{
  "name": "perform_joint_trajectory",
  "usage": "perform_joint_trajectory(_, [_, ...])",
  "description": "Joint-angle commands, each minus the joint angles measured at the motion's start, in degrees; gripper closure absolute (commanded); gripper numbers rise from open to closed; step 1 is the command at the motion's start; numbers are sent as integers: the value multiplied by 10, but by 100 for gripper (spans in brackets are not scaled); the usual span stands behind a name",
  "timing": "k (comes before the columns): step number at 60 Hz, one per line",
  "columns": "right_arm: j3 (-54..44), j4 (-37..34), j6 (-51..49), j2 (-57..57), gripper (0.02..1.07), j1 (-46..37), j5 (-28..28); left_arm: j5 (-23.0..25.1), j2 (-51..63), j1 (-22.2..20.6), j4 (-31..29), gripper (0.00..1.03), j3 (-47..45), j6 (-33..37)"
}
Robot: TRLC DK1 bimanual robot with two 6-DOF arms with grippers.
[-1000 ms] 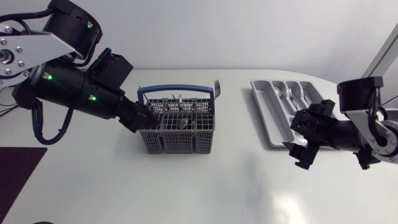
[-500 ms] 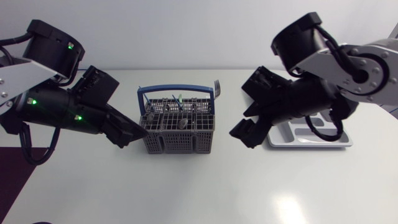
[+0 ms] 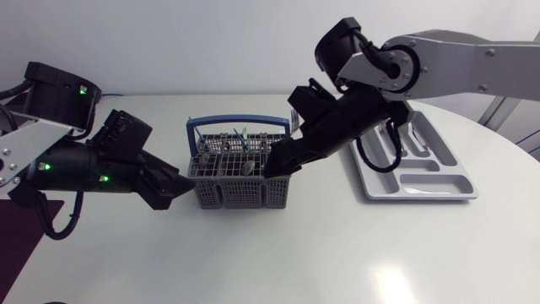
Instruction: Unload the cutlery basket into the drawer organizer.
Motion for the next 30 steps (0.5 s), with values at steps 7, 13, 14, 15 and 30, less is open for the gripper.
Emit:
perform_joint_trajectory(7, [18,8,48,38,17,9,-16,30,-17,7,56,39,-38,16])
perform_joint_trajectory(13, [21,23,64,46,17,16,-16,56,-17,10,88,39,-52,17])
perform_joint_trajectory(14, [22,24,65,48,18,17,-16,60,-17,11,95,39,-54,19])
perform_joint_trajectory(15, [23,25,66,50,18,18,-17,62,-16,12,100,39,-56,19])
perform_joint_trajectory(30, [16,76,108,59,22,29,-16,121,15,17,185,39,-83,31])
